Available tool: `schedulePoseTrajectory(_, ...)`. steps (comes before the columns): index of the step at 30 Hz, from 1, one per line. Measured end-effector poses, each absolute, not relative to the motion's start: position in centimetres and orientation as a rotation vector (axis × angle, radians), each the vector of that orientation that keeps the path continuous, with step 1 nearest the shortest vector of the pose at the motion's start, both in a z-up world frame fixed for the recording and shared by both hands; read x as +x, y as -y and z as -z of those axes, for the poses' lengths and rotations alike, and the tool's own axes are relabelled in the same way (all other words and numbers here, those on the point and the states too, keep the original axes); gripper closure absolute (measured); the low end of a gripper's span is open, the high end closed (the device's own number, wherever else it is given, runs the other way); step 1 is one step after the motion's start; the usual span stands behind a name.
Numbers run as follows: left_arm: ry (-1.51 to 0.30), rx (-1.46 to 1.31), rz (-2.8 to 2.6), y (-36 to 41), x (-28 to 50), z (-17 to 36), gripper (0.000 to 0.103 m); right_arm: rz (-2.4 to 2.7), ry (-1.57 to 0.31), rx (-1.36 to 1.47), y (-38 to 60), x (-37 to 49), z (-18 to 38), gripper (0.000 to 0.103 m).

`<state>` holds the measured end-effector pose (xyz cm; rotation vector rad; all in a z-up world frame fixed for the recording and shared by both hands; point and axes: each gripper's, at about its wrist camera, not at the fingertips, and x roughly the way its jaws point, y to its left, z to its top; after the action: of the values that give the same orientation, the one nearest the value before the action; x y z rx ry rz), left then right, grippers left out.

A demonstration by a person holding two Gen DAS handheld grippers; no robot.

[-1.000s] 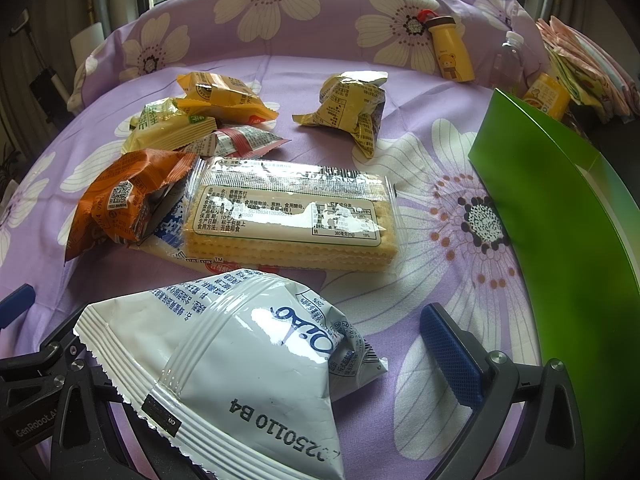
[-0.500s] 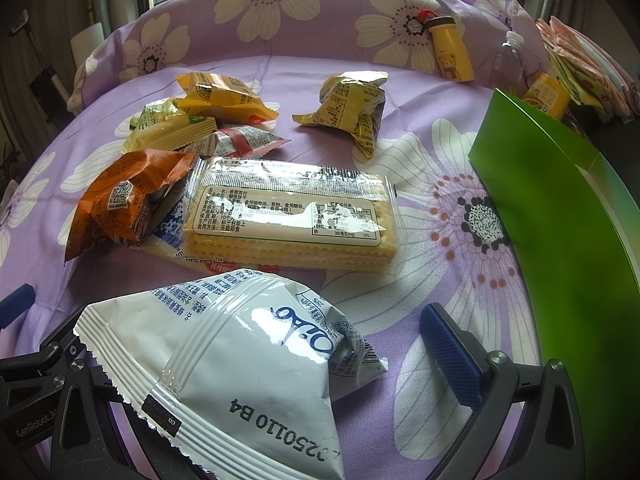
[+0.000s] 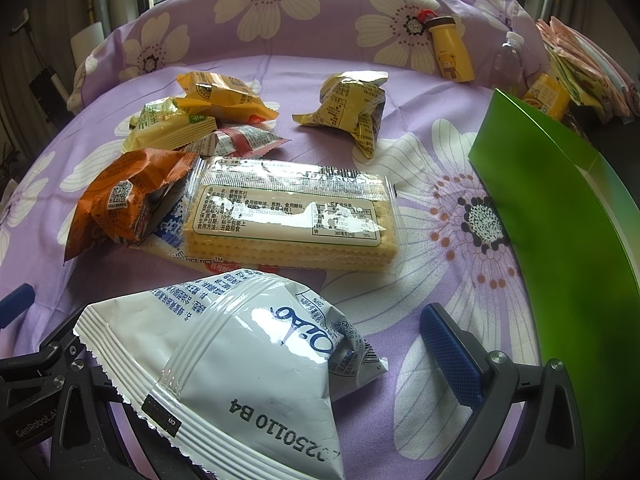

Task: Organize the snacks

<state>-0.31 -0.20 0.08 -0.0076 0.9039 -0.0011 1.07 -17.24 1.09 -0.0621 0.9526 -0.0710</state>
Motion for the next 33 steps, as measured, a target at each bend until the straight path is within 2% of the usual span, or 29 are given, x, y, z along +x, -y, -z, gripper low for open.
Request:
schedulePoseTrajectory(7, -0.914, -0.011, 0.018, 0.0, -0.4, -0.2, 0.0, 0.025, -0.999, -0.058, 17.4, 1.3, -1.8, 0.001)
schedulePoseTrajectory(11, -1.002, -0.066, 0.11, -1.1, -0.6, -1.1, 0.001, -0.127, -1.063, 0.039, 18.1, -0.5, -3.7, 0.001)
schedulePoseTrajectory(15, -1.015, -0.319, 0.2, -2.9, -1.3, -3.9, 0.002, -0.262, -1.005, 0.155, 19.2, -2.5, -7.9, 0.001)
schedulePoseTrajectory(22, -0.985, -0.292, 0.391, 1.7, -2.6, -8.3, 0.002, -0.299, -0.977, 0.366, 22.9, -1.2, -12.5, 0.001)
schedulePoseTrajectory(28, -1.037, -0.164, 0.486, 7.1, -2.6, -6.7, 0.016, -0.299, -1.055, 0.513, 23.9, -0.3, -10.6, 0.001)
schedulePoseTrajectory(31, -1.086, -0.203, 0.507, 7.8, -2.0, -5.4, 0.021, -0.304, -1.101, 0.537, 23.6, -0.2, -9.0, 0.001)
schedulePoseTrajectory(33, -1.103, -0.244, 0.532, 7.9, -1.8, -5.1, 0.024, -0.309, -1.117, 0.537, 23.4, -0.1, -8.2, 0.004)
